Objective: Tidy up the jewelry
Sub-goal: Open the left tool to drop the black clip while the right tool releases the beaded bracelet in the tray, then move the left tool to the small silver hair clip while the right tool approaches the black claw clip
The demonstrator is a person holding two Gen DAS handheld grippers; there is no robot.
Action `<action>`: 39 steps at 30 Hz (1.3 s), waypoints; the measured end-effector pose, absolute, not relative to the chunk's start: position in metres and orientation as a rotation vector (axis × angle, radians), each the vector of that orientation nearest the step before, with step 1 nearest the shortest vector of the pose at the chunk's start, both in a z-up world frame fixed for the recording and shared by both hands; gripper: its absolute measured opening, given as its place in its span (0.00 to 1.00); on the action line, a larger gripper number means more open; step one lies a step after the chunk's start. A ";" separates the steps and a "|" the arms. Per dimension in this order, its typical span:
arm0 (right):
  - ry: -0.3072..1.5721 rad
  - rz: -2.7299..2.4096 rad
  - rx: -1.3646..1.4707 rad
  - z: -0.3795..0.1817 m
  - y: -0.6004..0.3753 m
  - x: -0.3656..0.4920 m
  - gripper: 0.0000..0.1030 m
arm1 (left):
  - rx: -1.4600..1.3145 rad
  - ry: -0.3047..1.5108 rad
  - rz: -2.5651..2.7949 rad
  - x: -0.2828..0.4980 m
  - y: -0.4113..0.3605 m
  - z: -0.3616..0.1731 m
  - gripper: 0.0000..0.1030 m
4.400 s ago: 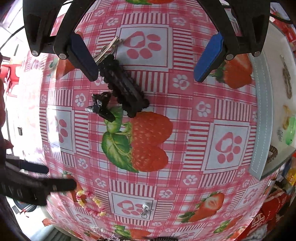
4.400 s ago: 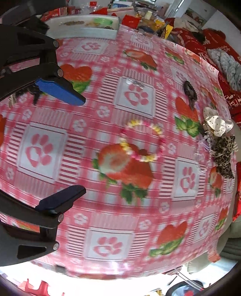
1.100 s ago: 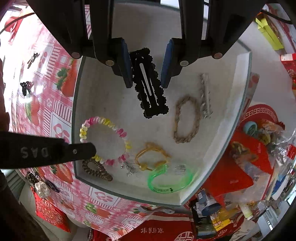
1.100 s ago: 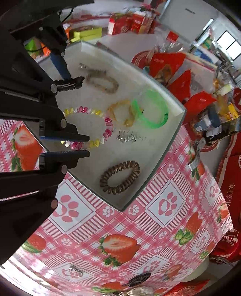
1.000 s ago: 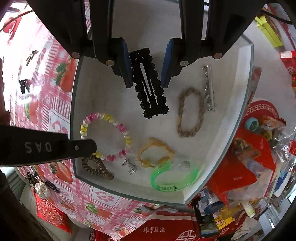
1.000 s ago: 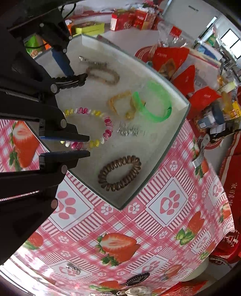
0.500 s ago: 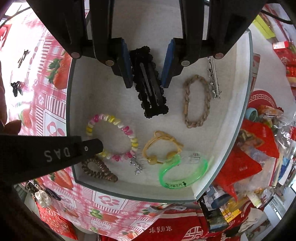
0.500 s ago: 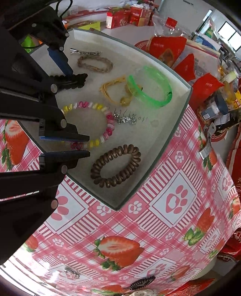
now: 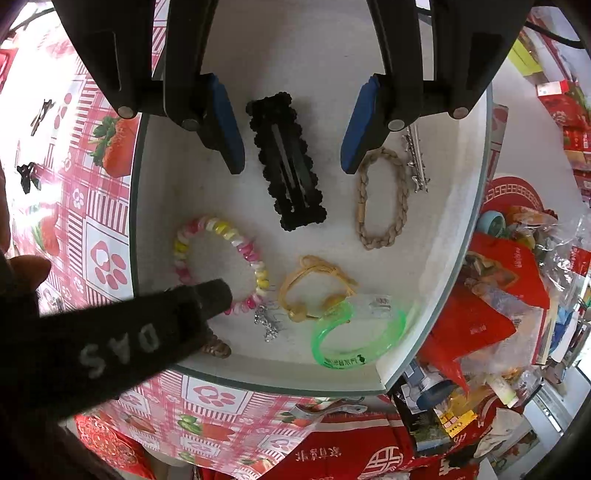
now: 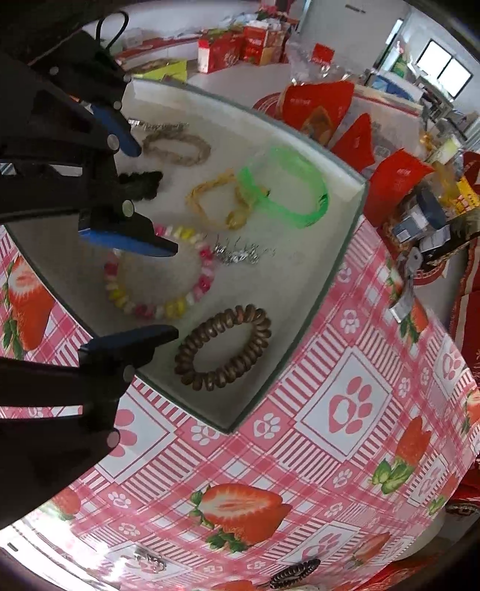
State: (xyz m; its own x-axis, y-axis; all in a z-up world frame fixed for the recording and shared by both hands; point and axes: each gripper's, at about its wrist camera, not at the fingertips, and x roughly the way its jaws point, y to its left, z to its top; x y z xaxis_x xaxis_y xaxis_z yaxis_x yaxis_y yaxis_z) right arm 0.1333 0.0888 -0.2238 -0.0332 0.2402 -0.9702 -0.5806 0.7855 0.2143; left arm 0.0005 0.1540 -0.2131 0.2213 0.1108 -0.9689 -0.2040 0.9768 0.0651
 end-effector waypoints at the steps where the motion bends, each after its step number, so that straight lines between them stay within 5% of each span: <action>1: 1.462 0.676 -0.277 -0.220 0.089 0.135 0.41 | -0.080 1.329 0.221 0.001 0.154 -0.212 0.58; 11: 1.399 0.701 -0.130 -0.181 0.061 0.137 0.58 | -0.047 1.327 0.243 -0.004 0.149 -0.195 0.59; 12: 1.388 0.702 -0.122 -0.175 0.056 0.136 0.60 | -0.047 1.327 0.241 -0.004 0.149 -0.193 0.68; 13: 1.377 0.701 -0.112 -0.171 0.049 0.135 0.65 | -0.047 1.324 0.242 -0.005 0.149 -0.192 0.93; 14: 1.369 0.698 -0.102 -0.168 0.042 0.135 0.65 | -0.045 1.307 0.250 -0.006 0.149 -0.188 1.00; 18: 1.360 0.655 -0.042 -0.157 0.012 0.134 0.67 | -0.024 1.298 0.248 -0.002 0.144 -0.179 1.00; 20: 1.359 0.620 -0.009 -0.155 -0.006 0.132 0.78 | -0.018 1.296 0.237 0.002 0.140 -0.174 1.00; 39: 1.429 0.203 0.080 -0.183 -0.209 0.085 0.78 | 0.114 1.281 -0.056 0.025 0.019 -0.153 1.00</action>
State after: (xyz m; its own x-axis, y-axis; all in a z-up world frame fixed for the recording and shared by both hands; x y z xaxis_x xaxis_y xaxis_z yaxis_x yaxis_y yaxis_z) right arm 0.0852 -0.2091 -0.1828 0.1274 0.1872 -0.9740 -0.0918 0.9800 0.1764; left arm 0.0252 0.0186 -0.1532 0.2856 0.0218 -0.9581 0.1055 0.9929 0.0541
